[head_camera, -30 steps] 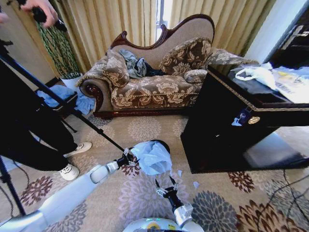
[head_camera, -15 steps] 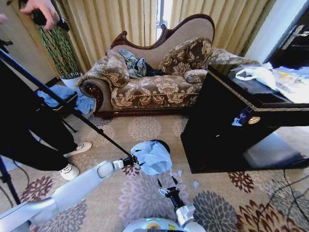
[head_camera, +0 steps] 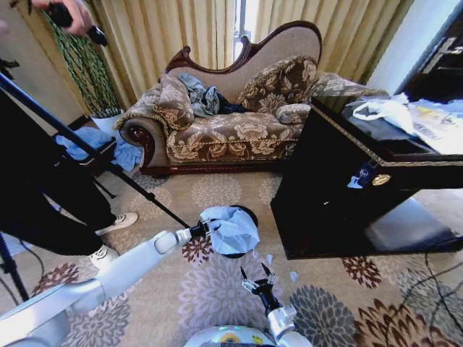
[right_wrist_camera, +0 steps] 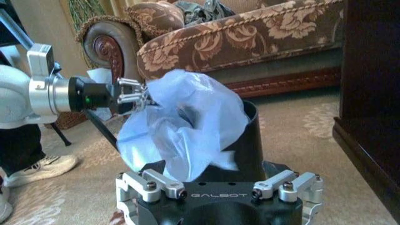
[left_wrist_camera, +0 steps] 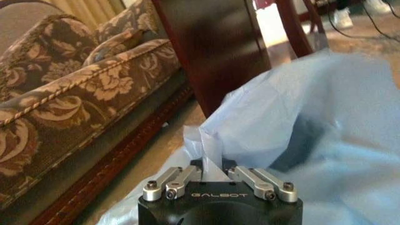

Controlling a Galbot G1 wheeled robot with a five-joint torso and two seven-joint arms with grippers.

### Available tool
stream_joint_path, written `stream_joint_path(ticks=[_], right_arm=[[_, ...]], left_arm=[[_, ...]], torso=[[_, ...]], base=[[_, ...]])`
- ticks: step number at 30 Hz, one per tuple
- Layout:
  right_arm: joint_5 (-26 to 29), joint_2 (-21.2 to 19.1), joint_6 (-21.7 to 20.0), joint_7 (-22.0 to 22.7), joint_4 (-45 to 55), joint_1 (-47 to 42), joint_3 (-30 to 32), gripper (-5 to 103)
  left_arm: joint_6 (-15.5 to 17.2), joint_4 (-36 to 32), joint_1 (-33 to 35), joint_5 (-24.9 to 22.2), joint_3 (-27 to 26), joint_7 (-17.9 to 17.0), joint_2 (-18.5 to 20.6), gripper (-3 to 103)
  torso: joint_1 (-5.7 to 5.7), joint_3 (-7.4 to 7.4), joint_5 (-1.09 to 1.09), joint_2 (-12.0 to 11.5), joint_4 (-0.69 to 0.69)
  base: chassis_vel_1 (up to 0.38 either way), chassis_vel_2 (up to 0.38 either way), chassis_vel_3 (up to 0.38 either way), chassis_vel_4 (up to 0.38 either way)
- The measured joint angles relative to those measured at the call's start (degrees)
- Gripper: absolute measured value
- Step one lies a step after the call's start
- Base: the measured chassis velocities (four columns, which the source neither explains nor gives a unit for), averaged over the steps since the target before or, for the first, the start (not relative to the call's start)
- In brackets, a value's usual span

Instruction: Place a garbage bag over the trash bin.

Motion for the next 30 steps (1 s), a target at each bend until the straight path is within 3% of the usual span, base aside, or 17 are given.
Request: stream_joint_path(ticks=[5,17,20,22,24,25,30], right_arm=[[-0.4,-0.2,0.1,0.0,-0.1,0.5,0.0,100],[-5.5,0.2,7.3,-0.6,0.6,0.6,1.5,100],[-6.4,0.2,10.4,-2.8,1.4,0.1,2.7,100],[-6.6,0.3,13.7,-6.7,2.2,-0.6,4.1,100],[-6.6,0.3,14.4,-7.9,2.2,-0.8,4.4,100],[-6.7,0.4,16.3,-11.3,2.3,-1.2,5.4,100],[-6.6,0.8,18.3,-15.3,1.2,-1.1,6.7,100]], left_arm=[[1.9,-0.9,-0.7,-6.4,0.8,0.5,0.6,2],[7.7,-1.4,-2.0,-20.3,1.8,-2.2,-0.5,0],[8.9,-0.9,-2.9,-24.0,2.0,-3.4,-1.2,0],[10.2,-0.7,-3.8,-27.8,2.3,-4.4,-1.9,0],[10.5,-0.7,-4.0,-28.7,2.3,-4.7,-2.0,0],[11.5,-0.6,-4.7,-31.1,2.6,-5.4,-2.7,0],[12.8,0.4,-6.7,-34.7,3.3,-6.2,-4.6,0]], torso=[[0.0,0.0,0.0,0.0,0.02],[0.0,0.0,0.0,0.0,0.01],[0.0,0.0,0.0,0.0,0.01],[0.0,0.0,0.0,0.0,0.01],[0.0,0.0,0.0,0.0,0.01],[0.0,0.0,-0.01,0.0,0.01],[0.0,0.0,0.0,0.0,0.01]], base=[[0.0,0.0,0.0,0.0],[0.0,0.0,0.0,0.0],[0.0,0.0,0.0,0.0],[0.0,0.0,0.0,0.0],[0.0,0.0,0.0,0.0],[0.0,0.0,0.0,0.0],[0.0,0.0,0.0,0.0]])
